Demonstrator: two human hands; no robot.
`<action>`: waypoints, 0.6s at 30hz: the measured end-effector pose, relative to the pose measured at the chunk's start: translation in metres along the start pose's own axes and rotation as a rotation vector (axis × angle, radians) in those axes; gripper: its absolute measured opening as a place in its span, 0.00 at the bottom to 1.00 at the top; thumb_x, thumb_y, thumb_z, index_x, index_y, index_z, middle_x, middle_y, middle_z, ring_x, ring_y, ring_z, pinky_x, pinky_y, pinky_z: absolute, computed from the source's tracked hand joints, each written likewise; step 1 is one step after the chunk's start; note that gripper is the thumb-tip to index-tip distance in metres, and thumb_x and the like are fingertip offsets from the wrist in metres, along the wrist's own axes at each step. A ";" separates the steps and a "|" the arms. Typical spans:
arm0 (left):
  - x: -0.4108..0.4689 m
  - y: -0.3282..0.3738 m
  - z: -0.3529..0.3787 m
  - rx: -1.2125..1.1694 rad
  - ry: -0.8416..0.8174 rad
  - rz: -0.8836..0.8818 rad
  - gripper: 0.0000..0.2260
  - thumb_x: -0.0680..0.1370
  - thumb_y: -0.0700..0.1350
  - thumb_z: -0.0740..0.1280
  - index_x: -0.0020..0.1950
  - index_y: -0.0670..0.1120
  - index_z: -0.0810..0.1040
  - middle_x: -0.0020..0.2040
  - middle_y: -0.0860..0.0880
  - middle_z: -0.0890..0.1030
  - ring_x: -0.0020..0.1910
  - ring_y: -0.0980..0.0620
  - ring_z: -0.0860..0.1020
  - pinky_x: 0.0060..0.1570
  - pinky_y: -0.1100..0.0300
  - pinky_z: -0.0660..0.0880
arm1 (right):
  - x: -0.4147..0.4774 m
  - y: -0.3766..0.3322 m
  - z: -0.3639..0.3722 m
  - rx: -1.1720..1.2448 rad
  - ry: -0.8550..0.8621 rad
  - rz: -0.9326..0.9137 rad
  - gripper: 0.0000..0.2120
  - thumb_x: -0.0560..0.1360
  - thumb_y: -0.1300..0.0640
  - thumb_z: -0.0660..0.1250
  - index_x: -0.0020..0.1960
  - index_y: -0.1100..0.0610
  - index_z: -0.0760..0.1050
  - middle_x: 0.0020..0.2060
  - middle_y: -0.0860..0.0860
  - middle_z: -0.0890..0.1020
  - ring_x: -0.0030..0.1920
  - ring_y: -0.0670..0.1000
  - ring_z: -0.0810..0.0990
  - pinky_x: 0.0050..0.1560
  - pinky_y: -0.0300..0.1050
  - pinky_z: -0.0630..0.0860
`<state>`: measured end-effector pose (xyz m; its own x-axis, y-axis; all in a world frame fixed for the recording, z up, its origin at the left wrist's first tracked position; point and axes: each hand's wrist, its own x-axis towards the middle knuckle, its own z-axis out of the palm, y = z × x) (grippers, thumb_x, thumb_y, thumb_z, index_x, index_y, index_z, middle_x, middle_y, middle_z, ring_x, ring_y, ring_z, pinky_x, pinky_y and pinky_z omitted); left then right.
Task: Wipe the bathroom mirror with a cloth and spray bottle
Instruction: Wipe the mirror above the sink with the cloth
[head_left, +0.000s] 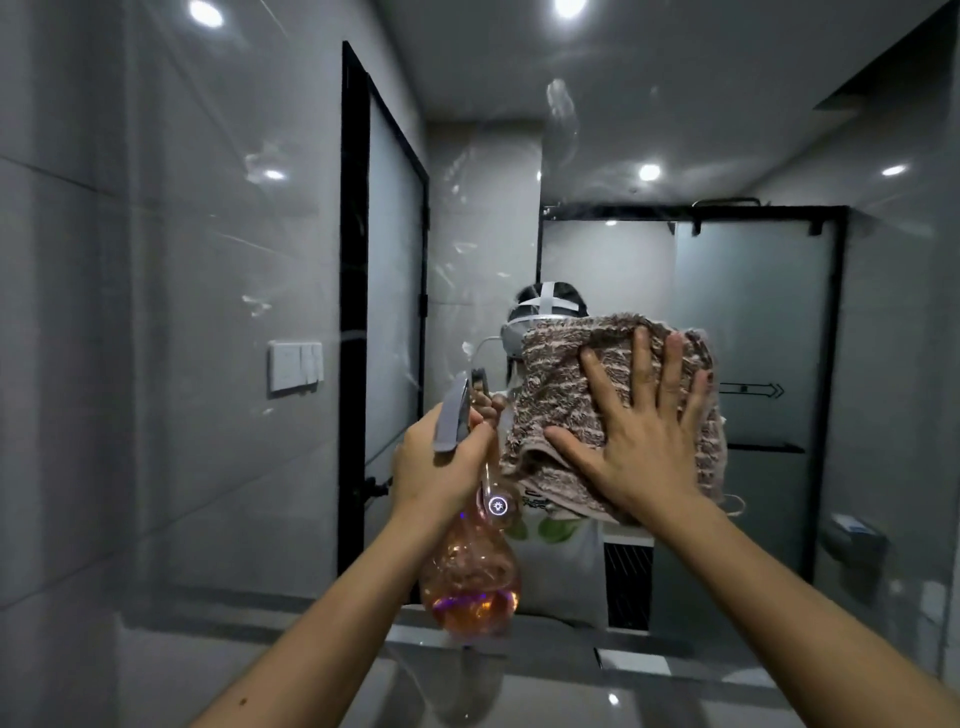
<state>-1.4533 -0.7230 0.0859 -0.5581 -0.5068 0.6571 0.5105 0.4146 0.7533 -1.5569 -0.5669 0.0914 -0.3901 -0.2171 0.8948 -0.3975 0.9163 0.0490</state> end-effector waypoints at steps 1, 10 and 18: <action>0.003 0.002 0.000 -0.011 0.019 -0.011 0.11 0.63 0.51 0.65 0.33 0.44 0.76 0.32 0.47 0.80 0.35 0.47 0.77 0.42 0.49 0.75 | 0.000 0.000 0.000 -0.002 0.006 0.003 0.41 0.66 0.23 0.38 0.72 0.42 0.37 0.70 0.51 0.26 0.70 0.56 0.26 0.66 0.58 0.27; 0.021 0.017 0.001 -0.207 -0.062 -0.071 0.08 0.62 0.52 0.69 0.35 0.49 0.82 0.32 0.51 0.84 0.43 0.44 0.81 0.55 0.38 0.75 | 0.001 -0.009 -0.003 0.061 0.021 0.022 0.39 0.68 0.27 0.46 0.73 0.43 0.44 0.74 0.51 0.38 0.72 0.52 0.29 0.68 0.53 0.28; 0.013 0.018 -0.001 -0.167 -0.069 -0.078 0.04 0.65 0.48 0.68 0.35 0.56 0.82 0.30 0.61 0.83 0.46 0.47 0.82 0.56 0.44 0.76 | 0.002 -0.010 -0.005 0.080 0.002 0.019 0.39 0.67 0.27 0.46 0.72 0.42 0.41 0.72 0.48 0.33 0.70 0.51 0.26 0.66 0.51 0.23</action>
<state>-1.4503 -0.7227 0.1082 -0.6407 -0.4775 0.6013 0.5621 0.2418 0.7909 -1.5500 -0.5745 0.0948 -0.3962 -0.1992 0.8963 -0.4556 0.8902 -0.0036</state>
